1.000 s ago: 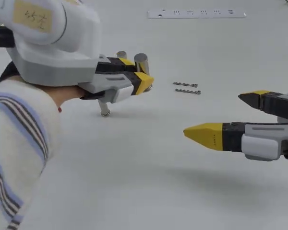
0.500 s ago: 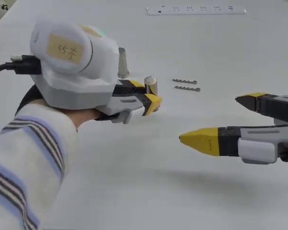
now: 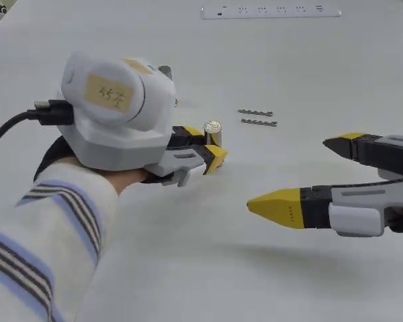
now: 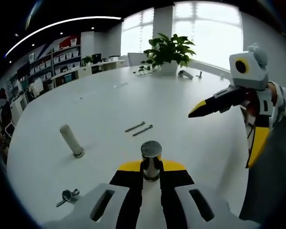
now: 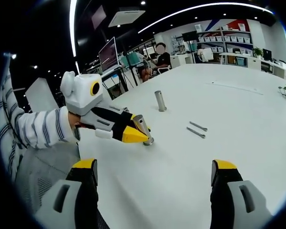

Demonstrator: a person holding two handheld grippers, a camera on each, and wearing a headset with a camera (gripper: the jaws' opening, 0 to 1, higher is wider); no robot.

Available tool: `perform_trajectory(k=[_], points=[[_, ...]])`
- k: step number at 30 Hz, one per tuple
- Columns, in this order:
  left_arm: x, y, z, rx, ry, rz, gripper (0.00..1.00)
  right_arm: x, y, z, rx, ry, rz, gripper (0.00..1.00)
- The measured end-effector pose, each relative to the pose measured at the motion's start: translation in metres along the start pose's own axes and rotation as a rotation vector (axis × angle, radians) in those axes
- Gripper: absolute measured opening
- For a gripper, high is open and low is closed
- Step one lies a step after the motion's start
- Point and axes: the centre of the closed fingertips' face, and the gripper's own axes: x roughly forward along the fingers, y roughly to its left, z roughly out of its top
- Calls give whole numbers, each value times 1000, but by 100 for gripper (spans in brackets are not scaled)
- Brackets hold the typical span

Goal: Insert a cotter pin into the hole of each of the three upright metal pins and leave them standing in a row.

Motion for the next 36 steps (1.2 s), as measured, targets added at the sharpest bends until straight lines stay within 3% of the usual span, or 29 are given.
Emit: perform_trajectory(k=[8, 25, 28, 33, 36], points=[[5, -4, -8, -16, 18, 11, 9, 0, 0, 0, 0, 0, -1, 98], [7, -5, -6, -24, 8, 52, 9, 2, 2, -1, -6, 6, 7, 97], [8, -5, -6, 17, 4, 63, 10, 2, 2, -1, -9, 7, 7, 97], [8, -5, -6, 27, 13, 52, 10, 2, 2, -1, -12, 7, 5, 97], [5, -6, -1, 38, -3, 37, 10, 2, 2, -1, -14, 9, 3, 97]])
